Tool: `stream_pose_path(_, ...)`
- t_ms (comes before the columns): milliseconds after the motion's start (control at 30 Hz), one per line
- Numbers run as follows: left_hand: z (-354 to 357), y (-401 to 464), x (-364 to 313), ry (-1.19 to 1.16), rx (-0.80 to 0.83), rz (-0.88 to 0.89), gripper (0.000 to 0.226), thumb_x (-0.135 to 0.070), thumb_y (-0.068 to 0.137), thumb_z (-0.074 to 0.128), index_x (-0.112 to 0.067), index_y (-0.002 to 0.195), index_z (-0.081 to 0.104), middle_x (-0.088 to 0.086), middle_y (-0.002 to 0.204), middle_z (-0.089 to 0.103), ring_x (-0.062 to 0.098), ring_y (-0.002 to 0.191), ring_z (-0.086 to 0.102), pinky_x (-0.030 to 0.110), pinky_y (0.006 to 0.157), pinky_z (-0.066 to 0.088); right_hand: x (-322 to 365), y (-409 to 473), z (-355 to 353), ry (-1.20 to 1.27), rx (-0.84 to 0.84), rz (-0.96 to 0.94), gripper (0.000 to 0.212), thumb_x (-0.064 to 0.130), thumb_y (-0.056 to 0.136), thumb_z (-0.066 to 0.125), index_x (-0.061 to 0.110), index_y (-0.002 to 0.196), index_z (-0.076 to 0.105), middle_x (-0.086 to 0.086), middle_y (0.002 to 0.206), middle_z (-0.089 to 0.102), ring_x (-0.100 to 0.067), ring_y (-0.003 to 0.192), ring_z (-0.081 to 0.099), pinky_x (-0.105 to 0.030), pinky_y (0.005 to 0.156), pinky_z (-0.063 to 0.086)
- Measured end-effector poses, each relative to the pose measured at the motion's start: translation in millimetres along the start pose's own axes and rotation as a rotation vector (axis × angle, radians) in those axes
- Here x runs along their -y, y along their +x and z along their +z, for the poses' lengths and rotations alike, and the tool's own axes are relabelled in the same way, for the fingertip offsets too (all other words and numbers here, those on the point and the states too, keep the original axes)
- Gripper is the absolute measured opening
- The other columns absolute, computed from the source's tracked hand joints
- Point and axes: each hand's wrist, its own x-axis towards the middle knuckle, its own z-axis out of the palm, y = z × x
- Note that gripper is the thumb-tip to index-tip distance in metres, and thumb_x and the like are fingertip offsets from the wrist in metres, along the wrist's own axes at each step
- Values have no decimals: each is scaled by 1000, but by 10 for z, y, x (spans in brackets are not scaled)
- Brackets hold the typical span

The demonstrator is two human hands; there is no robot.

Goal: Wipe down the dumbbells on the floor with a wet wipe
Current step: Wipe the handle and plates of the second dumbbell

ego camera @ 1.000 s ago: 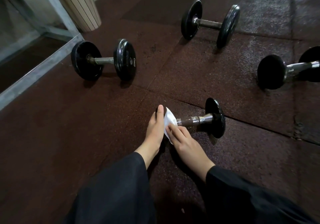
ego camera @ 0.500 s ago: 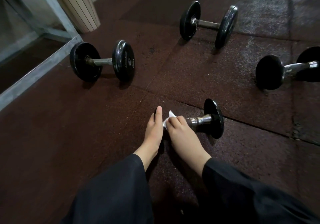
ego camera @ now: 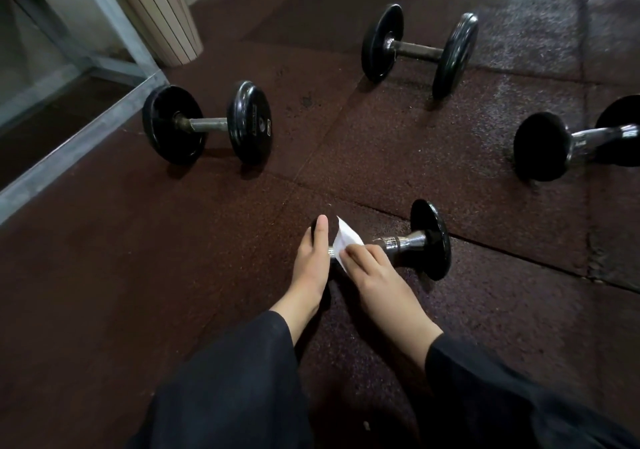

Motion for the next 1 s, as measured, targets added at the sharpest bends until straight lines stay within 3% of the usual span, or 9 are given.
stream_pose_path(133, 0, 10, 16, -3, -1, -24, 59, -53, 93, 36, -18, 141, 42, 2, 145, 45, 17, 133, 41, 34, 115, 28, -96, -191, 103, -8, 30, -46, 45, 12, 80, 39, -7, 112, 63, -8, 119, 42, -21, 101, 42, -33, 65, 59)
stream_pose_path(233, -4, 31, 24, -4, -10, -23, 58, -51, 94, 36, -17, 141, 40, 2, 147, 42, 17, 135, 38, 27, 114, 25, -130, -257, 79, -38, -21, -50, 41, 10, 82, 41, -8, 112, 63, -9, 116, 42, -22, 101, 44, -32, 76, 57)
stream_pose_path(333, 1, 30, 20, 5, -1, -10, 57, -50, 95, 34, -18, 142, 39, 0, 148, 40, 16, 137, 35, 20, 103, 24, -206, -321, 45, -70, -138, 111, 38, 0, 78, 51, -11, 112, 61, -15, 113, 41, -27, 99, 44, -34, 80, 54)
stream_pose_path(400, 6, 51, 40, 5, -2, -11, 58, -51, 95, 34, -19, 142, 39, 0, 149, 39, 16, 137, 35, 22, 105, 24, -239, -299, 40, -102, -158, 197, 39, -3, 77, 45, -14, 112, 59, -18, 113, 40, -29, 99, 43, -37, 80, 54)
stream_pose_path(500, 18, 63, 31, -4, -12, -11, 58, -51, 95, 34, -17, 142, 39, 0, 149, 39, 15, 137, 34, 22, 106, 24, -197, -144, -19, -151, -117, 248, 41, -3, 74, 40, -11, 108, 61, -18, 107, 48, -27, 93, 45, -34, 76, 54)
stream_pose_path(600, 20, 67, 10, -7, -13, -24, 60, -52, 95, 34, -16, 142, 39, 2, 149, 38, 16, 137, 35, 26, 111, 24, -170, 64, -112, -112, -74, 300, 36, -16, 58, 67, -7, 93, 66, -20, 93, 61, -33, 81, 59, -37, 71, 56)
stream_pose_path(667, 17, 70, 14, -8, -12, -29, 60, -52, 94, 34, -16, 142, 39, 2, 149, 38, 17, 137, 34, 27, 111, 24, -169, 127, -164, -119, -16, 300, 38, -15, 49, 75, -5, 85, 68, -20, 88, 64, -35, 74, 62, -38, 68, 56)
stream_pose_path(833, 1, 54, 40, 2, -13, -18, 59, -52, 94, 34, -18, 142, 39, 0, 149, 38, 15, 138, 34, 23, 107, 24, -124, -53, -236, -137, 20, 430, 40, -15, 59, 61, -11, 99, 63, -24, 94, 60, -35, 87, 55, -43, 74, 53)
stream_pose_path(1000, 6, 63, 40, 3, -12, -20, 60, -53, 94, 34, -18, 143, 38, 0, 150, 37, 16, 138, 33, 24, 108, 23, -117, 14, -267, -282, 101, 430, 38, -8, 53, 69, -11, 90, 67, -24, 83, 64, -34, 71, 58, -38, 67, 56)
